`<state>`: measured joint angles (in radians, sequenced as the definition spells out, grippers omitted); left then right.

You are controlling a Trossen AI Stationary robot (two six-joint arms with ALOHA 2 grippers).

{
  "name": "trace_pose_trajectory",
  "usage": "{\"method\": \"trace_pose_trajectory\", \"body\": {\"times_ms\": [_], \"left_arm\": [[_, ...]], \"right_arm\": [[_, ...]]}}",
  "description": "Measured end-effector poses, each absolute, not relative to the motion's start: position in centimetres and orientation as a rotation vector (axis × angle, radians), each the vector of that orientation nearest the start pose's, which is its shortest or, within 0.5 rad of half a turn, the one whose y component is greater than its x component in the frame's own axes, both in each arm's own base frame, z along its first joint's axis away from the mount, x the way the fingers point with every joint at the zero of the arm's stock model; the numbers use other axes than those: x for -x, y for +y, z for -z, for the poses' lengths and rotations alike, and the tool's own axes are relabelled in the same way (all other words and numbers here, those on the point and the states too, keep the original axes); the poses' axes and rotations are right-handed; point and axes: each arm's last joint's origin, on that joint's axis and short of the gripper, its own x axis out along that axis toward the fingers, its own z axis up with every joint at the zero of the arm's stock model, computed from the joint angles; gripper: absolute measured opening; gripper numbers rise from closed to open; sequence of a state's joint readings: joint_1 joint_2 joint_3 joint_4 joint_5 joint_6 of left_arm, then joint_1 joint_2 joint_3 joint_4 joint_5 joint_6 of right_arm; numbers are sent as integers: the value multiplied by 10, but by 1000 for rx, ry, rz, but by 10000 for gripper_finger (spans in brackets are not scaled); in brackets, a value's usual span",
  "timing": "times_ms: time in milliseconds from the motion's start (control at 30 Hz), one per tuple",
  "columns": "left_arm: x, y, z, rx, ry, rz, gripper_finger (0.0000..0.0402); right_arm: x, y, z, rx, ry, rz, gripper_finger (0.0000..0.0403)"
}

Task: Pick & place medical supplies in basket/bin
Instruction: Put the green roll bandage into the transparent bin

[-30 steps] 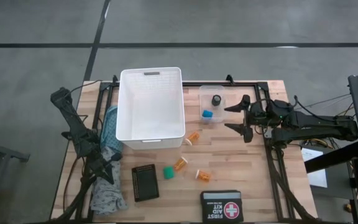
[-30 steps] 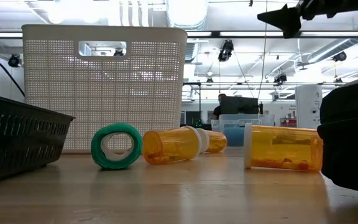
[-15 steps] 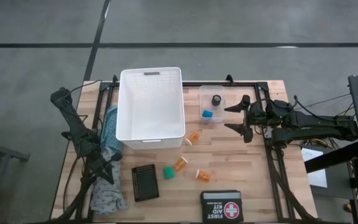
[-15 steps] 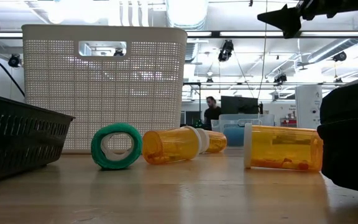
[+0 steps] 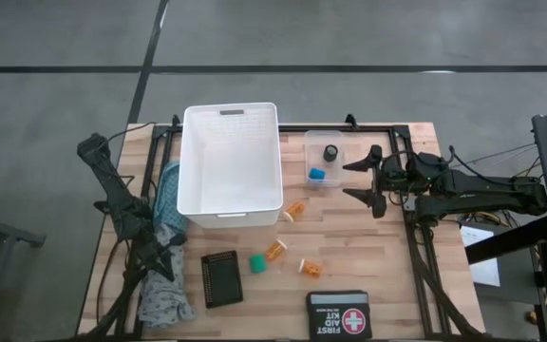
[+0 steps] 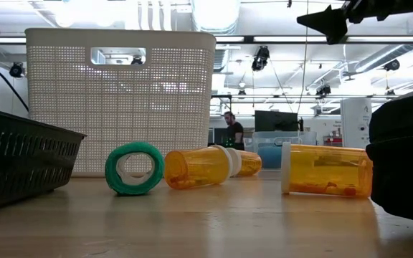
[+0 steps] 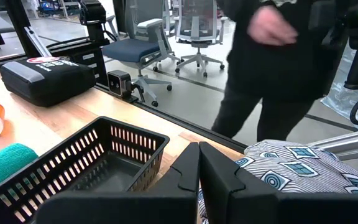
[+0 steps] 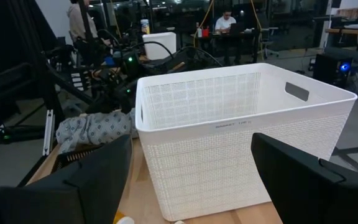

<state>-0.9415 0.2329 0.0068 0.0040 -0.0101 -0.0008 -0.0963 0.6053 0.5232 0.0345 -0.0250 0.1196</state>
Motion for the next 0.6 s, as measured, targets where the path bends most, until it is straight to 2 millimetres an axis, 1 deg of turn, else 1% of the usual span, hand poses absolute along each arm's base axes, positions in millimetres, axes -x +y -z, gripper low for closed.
{"method": "trace_pose_trajectory", "body": {"times_ms": [167,333,500,600], "left_arm": [[-65,-88,-147,-155,179,933,10],[-65,-89,-147,-149,173,931,10],[-66,-89,-154,-78,159,905,10],[-66,-89,-165,-18,151,903,10]], "right_arm": [[-148,-14,-289,-122,44,75,327],[-148,-14,-289,-122,44,75,327],[-148,-14,-289,-122,44,75,327],[-148,-14,-289,-122,44,75,327]]}}
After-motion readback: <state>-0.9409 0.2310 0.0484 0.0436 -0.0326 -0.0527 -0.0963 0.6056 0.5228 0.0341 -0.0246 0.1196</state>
